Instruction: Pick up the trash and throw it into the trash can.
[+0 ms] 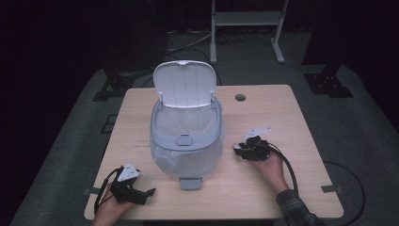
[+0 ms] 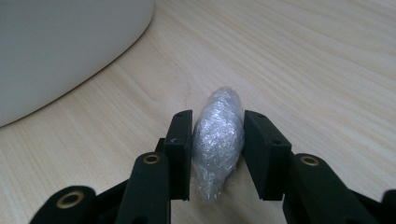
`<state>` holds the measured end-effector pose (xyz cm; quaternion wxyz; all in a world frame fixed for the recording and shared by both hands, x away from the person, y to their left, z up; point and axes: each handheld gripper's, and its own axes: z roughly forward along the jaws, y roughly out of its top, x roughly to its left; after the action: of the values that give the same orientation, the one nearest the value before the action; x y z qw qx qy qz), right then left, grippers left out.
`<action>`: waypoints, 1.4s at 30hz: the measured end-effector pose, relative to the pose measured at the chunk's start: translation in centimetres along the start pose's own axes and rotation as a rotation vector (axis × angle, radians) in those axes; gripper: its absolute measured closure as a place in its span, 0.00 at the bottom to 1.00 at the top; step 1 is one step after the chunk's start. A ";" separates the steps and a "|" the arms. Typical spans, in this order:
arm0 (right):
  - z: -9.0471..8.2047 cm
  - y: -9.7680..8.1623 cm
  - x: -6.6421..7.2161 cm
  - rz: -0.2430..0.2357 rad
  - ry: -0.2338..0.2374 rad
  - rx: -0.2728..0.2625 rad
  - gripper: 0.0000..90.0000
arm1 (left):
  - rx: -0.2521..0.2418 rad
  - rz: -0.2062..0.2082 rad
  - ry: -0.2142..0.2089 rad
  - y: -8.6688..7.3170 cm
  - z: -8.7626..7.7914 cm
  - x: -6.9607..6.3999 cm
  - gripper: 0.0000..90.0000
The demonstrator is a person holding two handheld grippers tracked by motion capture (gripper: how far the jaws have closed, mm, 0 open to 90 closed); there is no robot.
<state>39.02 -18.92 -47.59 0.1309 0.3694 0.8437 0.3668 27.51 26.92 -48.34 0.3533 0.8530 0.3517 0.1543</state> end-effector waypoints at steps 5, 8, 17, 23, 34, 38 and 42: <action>-0.3 0.0 -0.3 0.014 0.023 0.007 0.71 | 0.000 0.000 0.000 0.0 0.0 0.0 0.00; -0.6 0.0 -0.5 0.027 0.024 0.003 0.71 | 0.000 0.000 -0.001 0.0 0.0 0.0 0.00; -2.1 0.1 -0.7 0.040 0.038 0.003 0.71 | -0.001 0.001 -0.001 0.0 0.0 0.0 0.00; -3.1 0.3 -0.6 0.030 0.058 -0.026 0.71 | 0.000 0.002 -0.001 0.0 0.0 0.0 0.00; -5.5 0.9 -0.5 0.027 0.076 -0.078 0.71 | -0.001 0.003 -0.004 0.0 0.0 0.0 0.00; -6.2 1.2 -0.6 0.026 0.082 -0.103 0.71 | -0.001 0.004 -0.004 0.0 0.0 0.0 0.00; -6.7 1.3 -0.6 0.028 0.084 -0.113 0.71 | -0.001 0.004 -0.005 0.0 0.0 0.0 0.00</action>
<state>36.85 -22.22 -42.02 0.1110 0.3572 0.8212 0.4309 27.57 26.93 -48.35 0.3541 0.8540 0.3490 0.1533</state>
